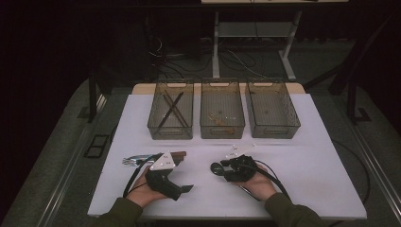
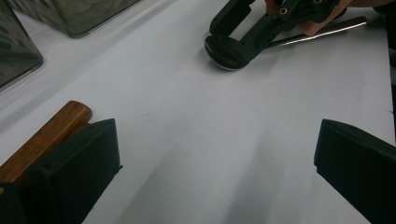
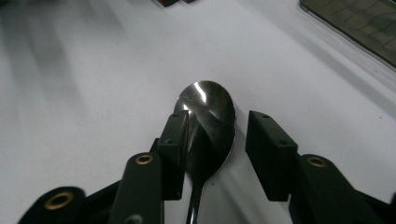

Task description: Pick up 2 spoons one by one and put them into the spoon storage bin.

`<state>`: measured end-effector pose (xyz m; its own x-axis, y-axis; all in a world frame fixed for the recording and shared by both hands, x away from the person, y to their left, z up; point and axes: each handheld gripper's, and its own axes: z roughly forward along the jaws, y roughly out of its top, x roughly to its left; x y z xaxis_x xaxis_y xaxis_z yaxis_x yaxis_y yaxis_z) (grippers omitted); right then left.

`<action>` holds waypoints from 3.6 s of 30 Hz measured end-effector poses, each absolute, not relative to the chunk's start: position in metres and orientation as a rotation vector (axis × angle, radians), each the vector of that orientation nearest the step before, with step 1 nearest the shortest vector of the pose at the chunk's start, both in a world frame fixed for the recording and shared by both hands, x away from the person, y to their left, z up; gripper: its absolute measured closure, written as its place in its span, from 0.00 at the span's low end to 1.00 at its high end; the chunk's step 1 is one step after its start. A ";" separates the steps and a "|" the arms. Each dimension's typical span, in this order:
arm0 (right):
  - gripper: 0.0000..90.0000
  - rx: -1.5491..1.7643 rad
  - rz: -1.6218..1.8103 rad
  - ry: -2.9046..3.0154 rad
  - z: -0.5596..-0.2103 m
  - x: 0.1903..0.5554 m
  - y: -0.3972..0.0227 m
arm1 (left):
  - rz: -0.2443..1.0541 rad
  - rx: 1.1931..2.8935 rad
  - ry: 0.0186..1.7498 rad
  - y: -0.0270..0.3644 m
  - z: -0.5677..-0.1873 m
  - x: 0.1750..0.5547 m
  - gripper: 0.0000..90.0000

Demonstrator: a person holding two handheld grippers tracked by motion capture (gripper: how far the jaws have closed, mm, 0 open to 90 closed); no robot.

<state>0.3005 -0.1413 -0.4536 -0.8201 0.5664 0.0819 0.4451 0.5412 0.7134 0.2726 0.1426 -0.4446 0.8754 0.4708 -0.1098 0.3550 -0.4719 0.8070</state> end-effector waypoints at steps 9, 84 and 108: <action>0.88 0.864 1.170 2.608 -0.452 0.300 -0.142 | 0.159 2.111 0.593 0.143 -0.444 0.273 0.00; 0.98 0.823 1.355 2.457 -0.401 0.314 -0.182 | 0.162 2.103 0.597 0.144 -0.444 0.273 0.00; 0.98 0.943 1.452 2.277 -0.364 0.352 -0.211 | 0.169 2.107 0.590 0.146 -0.444 0.275 0.00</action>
<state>0.3522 -0.2106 -0.3637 -0.7476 0.6553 0.1078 0.3741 0.2814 0.8836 0.2749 0.1455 -0.4438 0.8762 0.4712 -0.1008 0.3460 -0.4698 0.8121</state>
